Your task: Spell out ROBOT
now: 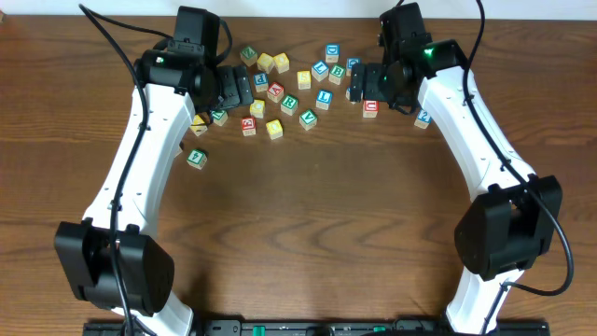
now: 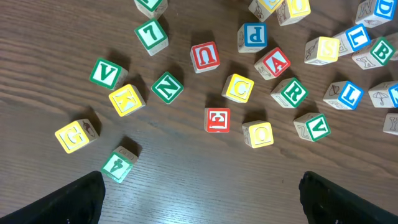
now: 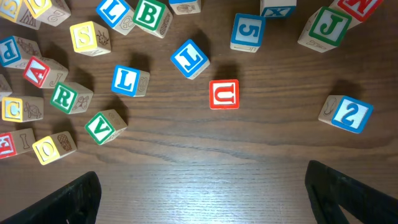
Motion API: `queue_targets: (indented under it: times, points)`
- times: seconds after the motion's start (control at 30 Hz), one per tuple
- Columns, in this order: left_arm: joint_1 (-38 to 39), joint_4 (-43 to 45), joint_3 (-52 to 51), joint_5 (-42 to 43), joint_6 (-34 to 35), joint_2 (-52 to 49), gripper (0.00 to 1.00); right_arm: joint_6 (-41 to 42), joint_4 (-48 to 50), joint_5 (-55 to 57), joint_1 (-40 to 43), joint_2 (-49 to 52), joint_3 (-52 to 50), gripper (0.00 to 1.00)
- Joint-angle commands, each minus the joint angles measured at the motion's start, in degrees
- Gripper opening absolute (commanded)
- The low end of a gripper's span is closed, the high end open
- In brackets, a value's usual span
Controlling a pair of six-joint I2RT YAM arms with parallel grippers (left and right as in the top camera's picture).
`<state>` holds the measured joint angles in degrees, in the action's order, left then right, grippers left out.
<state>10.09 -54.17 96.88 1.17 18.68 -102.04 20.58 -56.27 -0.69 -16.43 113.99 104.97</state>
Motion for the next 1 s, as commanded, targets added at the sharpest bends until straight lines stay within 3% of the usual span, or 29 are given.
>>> queue_targets:
  times: [0.0,0.97]
  points:
    - [0.0,-0.2,0.8,-0.2,0.7,-0.9,0.98,0.4,-0.1,-0.3,-0.5,0.3,1.1,0.99]
    - [3.4,0.9,0.3,-0.2,1.6,-4.5,0.98,0.4,-0.1,-0.3,-0.5,0.3,1.1,0.99]
